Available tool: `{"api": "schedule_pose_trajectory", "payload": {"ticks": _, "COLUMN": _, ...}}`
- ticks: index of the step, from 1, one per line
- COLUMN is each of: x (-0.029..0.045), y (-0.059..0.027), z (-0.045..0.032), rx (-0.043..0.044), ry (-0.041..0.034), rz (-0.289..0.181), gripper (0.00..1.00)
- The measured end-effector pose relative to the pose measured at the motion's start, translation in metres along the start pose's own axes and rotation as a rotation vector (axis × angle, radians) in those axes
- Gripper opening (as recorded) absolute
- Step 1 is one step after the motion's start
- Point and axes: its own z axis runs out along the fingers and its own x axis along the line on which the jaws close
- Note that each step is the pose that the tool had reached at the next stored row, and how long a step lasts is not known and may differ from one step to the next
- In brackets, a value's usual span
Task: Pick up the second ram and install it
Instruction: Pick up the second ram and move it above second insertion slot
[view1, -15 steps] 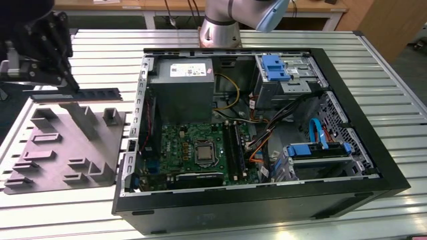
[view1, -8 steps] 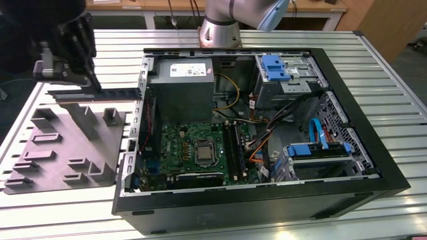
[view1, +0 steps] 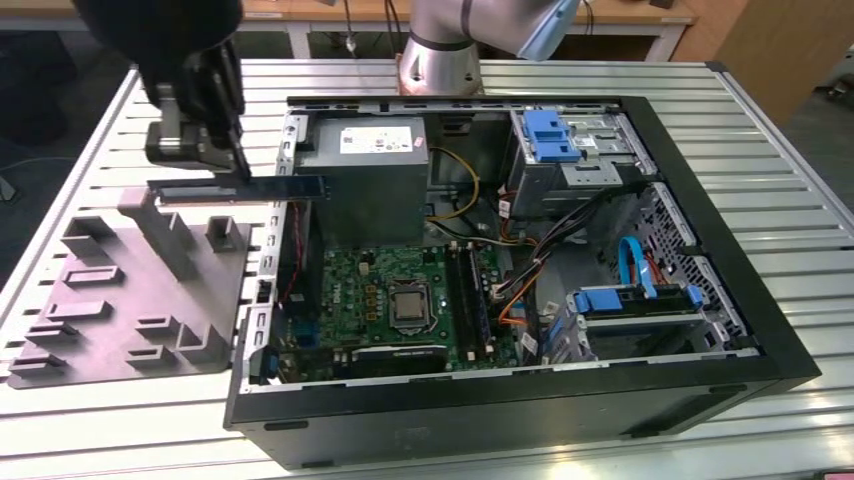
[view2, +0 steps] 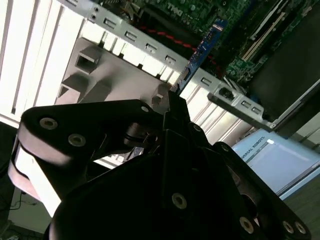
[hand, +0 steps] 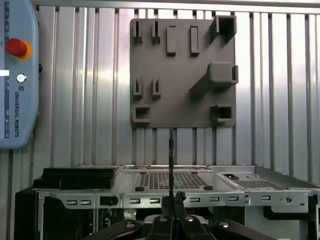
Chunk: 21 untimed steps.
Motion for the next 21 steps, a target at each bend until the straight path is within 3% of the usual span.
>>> {"api": "schedule_pose_trajectory", "payload": {"ticks": 21, "x": -0.0005, "y": -0.0954, "z": -0.0005, "rx": -0.0033, "ry": -0.0041, "rz": 0.0, "gripper": 0.11}}
